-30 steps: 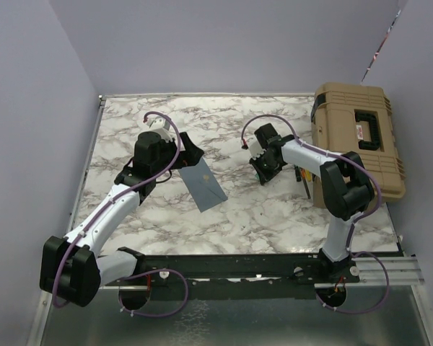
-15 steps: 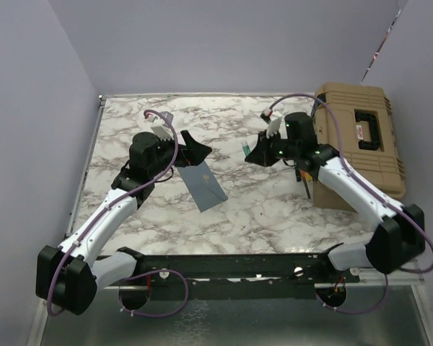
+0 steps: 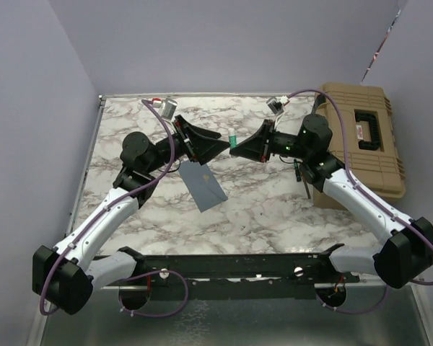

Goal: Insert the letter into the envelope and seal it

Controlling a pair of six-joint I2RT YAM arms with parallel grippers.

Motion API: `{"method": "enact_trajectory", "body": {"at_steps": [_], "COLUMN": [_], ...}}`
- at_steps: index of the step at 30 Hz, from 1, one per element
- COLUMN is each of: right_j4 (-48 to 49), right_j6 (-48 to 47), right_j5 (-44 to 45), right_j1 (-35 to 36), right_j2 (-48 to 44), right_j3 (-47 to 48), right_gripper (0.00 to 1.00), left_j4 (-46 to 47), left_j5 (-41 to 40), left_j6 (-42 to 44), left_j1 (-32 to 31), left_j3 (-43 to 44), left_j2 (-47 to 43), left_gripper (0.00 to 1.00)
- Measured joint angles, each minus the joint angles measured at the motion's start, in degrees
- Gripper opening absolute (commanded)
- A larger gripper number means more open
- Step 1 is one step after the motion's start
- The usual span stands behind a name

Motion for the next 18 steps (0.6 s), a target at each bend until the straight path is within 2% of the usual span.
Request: {"method": "enact_trajectory", "body": {"at_steps": [9,16,17,18], "right_j4": [6.45,9.38,9.90,10.25], "right_j6": [4.31,6.10,6.38,6.56], "right_j5": [-4.09,-5.20,-5.25,-5.25], "right_j1": [2.16,2.75,2.75,2.75], "right_j2": [0.15,0.48,0.68,0.83], "right_j3": [-0.04,-0.94,-0.96,-0.96], "right_gripper": [0.00,0.00,0.00,0.00], "left_j4": [1.75,1.81,1.86,1.88], "left_j5": [0.55,1.03,1.14,1.25], "left_j6": [-1.75,-2.64,-2.71,-2.86], "left_j1": [-2.19,-3.26,-3.43,-3.72], "left_j3": [0.15,0.15,0.15,0.15], "left_j2": [2.71,3.23,3.23,3.23], "left_gripper": [0.48,0.37,0.35,0.27]}}
